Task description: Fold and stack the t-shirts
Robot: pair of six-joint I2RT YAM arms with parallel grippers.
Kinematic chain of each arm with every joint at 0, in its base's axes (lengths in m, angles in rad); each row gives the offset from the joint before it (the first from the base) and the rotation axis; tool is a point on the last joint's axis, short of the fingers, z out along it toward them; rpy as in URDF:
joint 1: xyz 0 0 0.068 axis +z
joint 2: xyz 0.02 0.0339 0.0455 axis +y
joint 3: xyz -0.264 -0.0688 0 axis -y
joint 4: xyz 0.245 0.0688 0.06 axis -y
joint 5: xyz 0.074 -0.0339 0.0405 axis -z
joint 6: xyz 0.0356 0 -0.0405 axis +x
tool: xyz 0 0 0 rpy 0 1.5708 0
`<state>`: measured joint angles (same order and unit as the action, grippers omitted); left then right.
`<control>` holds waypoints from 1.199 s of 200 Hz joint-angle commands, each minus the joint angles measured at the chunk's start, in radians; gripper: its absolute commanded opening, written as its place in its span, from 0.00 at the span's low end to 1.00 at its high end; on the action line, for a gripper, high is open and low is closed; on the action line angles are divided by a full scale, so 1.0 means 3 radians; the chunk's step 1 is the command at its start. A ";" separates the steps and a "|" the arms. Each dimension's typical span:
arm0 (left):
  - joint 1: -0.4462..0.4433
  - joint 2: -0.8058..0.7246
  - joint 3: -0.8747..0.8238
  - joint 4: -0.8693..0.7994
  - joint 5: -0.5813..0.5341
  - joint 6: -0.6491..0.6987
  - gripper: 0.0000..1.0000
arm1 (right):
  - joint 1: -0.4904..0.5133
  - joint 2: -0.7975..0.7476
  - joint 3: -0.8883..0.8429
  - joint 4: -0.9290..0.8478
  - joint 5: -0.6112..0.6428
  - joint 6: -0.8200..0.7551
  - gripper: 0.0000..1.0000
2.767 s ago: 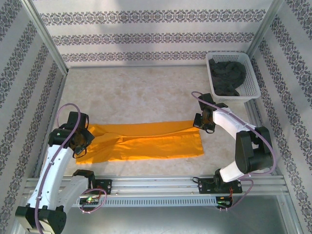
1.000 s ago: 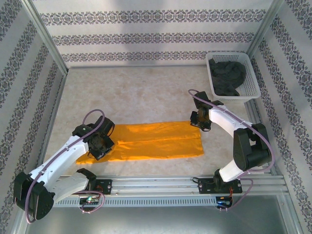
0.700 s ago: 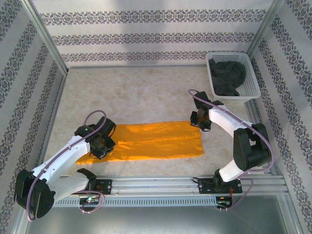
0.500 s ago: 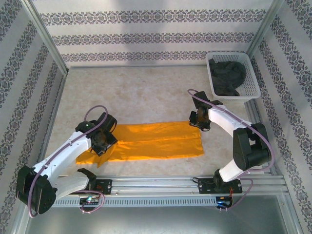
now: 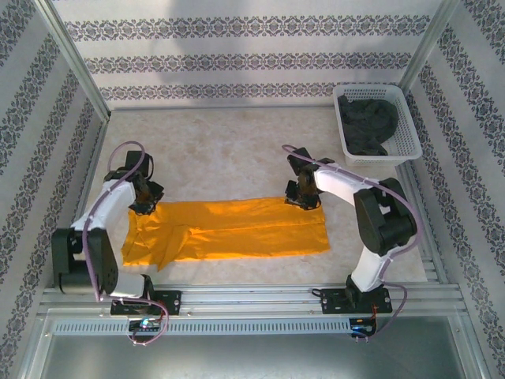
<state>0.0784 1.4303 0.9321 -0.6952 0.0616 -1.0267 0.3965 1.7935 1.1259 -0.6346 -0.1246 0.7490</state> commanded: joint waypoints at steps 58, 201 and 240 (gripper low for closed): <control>0.0792 0.0647 -0.0173 0.0230 0.0067 0.0532 0.24 | -0.0111 0.0510 0.0476 -0.0571 0.0129 0.0330 0.26; 0.0788 0.1283 0.1035 0.0226 0.0183 0.0650 0.44 | -0.0568 0.1773 0.2903 -0.1274 -0.0125 -0.0228 0.27; 0.0409 0.0543 0.0825 0.0314 0.0028 0.0887 0.48 | -0.0349 0.0929 0.2160 -0.0385 -0.0399 -0.0477 0.39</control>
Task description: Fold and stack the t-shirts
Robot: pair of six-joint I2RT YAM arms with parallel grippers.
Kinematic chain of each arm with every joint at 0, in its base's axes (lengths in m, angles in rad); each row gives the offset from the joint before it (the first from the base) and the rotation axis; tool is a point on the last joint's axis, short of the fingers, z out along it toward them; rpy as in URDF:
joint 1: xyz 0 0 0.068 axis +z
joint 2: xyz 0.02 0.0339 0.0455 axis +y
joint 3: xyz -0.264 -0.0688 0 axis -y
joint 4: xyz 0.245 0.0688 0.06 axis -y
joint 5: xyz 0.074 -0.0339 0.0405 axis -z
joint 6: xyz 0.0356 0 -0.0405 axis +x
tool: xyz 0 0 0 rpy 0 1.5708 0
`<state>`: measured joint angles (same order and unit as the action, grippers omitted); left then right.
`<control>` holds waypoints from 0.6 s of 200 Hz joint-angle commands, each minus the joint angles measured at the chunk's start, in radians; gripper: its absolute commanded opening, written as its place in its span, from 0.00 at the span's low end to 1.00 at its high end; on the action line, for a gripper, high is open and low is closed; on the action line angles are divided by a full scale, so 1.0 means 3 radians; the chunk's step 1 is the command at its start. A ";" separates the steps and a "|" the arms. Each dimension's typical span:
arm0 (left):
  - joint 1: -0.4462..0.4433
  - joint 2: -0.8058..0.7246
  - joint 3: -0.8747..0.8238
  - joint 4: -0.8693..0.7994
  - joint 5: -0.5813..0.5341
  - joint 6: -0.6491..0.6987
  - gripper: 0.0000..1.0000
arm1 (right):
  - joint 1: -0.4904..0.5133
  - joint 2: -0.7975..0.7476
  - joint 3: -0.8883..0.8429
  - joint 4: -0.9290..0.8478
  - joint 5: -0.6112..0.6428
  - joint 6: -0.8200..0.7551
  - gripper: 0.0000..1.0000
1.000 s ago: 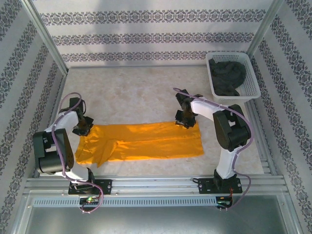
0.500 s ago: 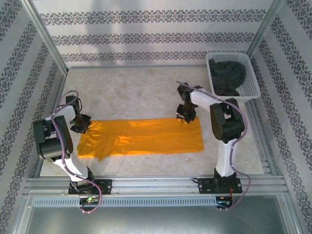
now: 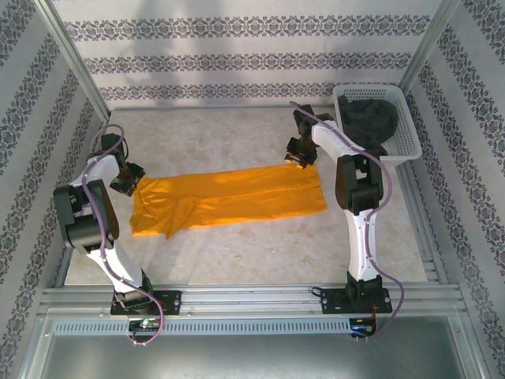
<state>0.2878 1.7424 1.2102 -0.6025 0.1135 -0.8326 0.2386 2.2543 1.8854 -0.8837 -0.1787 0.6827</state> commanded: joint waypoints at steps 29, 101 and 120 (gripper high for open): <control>-0.0530 -0.0683 -0.0603 0.0633 0.0613 0.0512 0.51 | 0.0368 -0.1066 -0.1076 0.1330 -0.1060 -0.0221 0.48; -0.0731 -0.0317 -0.0864 0.0956 0.1224 0.0945 0.52 | 0.0656 -0.1402 -0.1680 0.1764 -0.1584 -0.0018 0.51; -0.0810 -0.0276 -0.0912 0.0987 0.1230 0.0951 0.51 | 0.0652 -0.1443 -0.1748 0.1764 -0.1556 -0.0007 0.51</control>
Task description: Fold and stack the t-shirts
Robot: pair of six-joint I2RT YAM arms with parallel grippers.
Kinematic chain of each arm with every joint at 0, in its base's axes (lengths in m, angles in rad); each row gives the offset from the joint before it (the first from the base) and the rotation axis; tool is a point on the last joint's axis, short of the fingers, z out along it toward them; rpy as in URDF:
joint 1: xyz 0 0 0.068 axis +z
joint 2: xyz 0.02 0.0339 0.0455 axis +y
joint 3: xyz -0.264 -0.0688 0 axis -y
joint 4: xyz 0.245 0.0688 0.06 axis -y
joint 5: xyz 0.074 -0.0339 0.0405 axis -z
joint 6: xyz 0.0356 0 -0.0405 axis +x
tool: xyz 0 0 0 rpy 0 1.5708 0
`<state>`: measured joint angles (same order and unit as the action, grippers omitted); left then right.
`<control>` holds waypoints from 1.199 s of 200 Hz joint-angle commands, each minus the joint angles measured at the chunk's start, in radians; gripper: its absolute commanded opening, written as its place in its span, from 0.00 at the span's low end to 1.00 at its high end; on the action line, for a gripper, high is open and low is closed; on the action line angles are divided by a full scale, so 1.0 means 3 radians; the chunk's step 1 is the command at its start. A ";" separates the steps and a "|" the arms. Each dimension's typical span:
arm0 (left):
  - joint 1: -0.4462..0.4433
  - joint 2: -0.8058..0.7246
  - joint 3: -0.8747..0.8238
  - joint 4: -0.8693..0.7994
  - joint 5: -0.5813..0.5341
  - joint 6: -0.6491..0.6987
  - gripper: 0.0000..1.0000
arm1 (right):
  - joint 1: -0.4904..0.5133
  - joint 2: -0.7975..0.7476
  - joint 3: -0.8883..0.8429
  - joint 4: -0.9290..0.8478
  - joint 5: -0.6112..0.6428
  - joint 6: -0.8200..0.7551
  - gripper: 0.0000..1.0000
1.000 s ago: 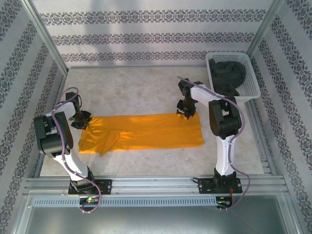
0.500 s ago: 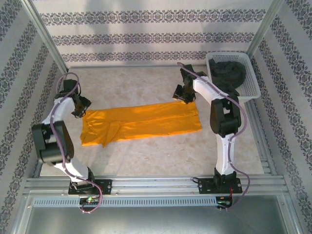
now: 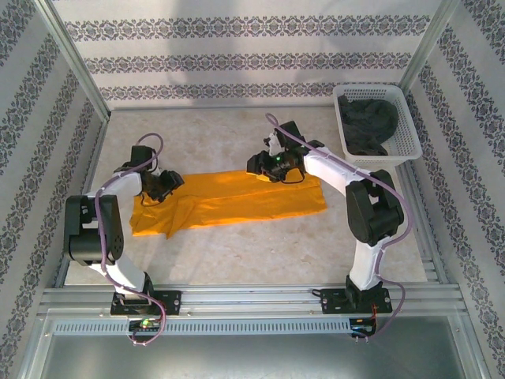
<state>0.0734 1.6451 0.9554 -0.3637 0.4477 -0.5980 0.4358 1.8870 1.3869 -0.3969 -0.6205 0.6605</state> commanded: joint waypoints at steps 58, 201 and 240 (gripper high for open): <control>-0.0248 0.0005 -0.0198 0.0123 0.0005 0.0186 0.45 | -0.0022 -0.0268 -0.0185 0.0162 -0.0055 0.0100 0.51; -0.0959 -0.0464 -0.0621 0.0244 0.0033 -0.0737 0.07 | -0.0077 -0.0250 -0.0292 0.0187 -0.0059 0.0114 0.50; -0.1213 -0.0382 -0.0734 0.0638 0.0168 -0.1207 0.33 | -0.0077 -0.0237 -0.0357 0.0204 -0.0058 0.0131 0.50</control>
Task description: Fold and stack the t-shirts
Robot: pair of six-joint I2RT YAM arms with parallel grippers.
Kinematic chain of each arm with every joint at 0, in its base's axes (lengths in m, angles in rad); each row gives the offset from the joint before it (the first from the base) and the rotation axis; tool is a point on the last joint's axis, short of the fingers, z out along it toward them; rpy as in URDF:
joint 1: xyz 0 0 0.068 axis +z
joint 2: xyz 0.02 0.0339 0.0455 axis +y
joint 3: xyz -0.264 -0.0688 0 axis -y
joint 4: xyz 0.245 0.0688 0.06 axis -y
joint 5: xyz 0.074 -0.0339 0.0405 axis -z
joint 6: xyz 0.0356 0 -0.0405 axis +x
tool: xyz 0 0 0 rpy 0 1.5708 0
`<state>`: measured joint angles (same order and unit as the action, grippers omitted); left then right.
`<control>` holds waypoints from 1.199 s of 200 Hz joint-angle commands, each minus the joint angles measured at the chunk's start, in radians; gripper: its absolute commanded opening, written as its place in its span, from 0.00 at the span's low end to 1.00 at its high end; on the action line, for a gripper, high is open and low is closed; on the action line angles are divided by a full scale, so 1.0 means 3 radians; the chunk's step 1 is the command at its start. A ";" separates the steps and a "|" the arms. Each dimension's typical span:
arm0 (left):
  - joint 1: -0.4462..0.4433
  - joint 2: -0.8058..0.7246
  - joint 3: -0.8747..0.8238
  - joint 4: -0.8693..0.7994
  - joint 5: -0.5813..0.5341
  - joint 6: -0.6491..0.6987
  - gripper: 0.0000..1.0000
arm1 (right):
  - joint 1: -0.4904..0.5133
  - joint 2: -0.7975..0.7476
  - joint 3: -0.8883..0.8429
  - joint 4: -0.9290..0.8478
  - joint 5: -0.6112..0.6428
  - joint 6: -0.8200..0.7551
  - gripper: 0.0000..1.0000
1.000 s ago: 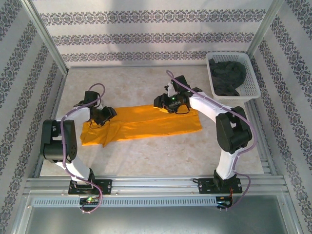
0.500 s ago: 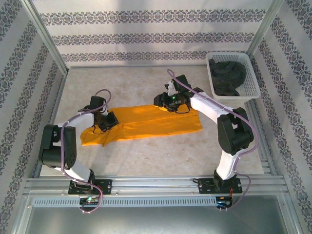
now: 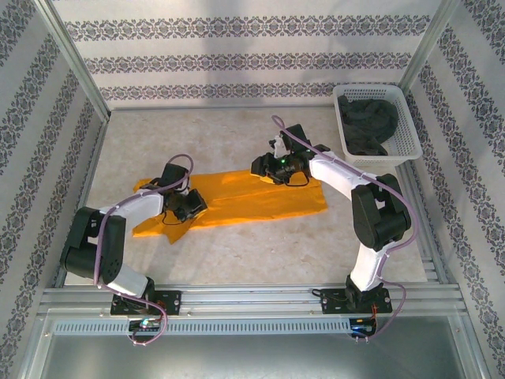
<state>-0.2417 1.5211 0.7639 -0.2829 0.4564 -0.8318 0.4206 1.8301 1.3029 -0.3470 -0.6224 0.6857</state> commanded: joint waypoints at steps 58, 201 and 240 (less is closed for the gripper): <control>-0.0288 -0.0155 0.0002 0.0225 -0.0103 -0.0560 0.42 | -0.0026 -0.0054 -0.0155 0.0077 -0.0063 0.0070 0.50; 0.0795 -0.0946 -0.0032 -0.1172 -0.1135 -0.0039 0.46 | 0.0146 -0.0073 -0.0084 0.0231 -0.0317 -0.0095 0.50; 0.1324 -0.0804 -0.0256 -0.0677 -0.0737 0.0300 0.49 | 0.0183 -0.0022 -0.0039 0.0319 -0.0486 -0.0075 0.50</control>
<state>0.0967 1.2415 0.7174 -0.5304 0.1661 -0.8406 0.4664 1.8294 1.2610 -0.2939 -0.7059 0.6769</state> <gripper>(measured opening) 0.493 0.502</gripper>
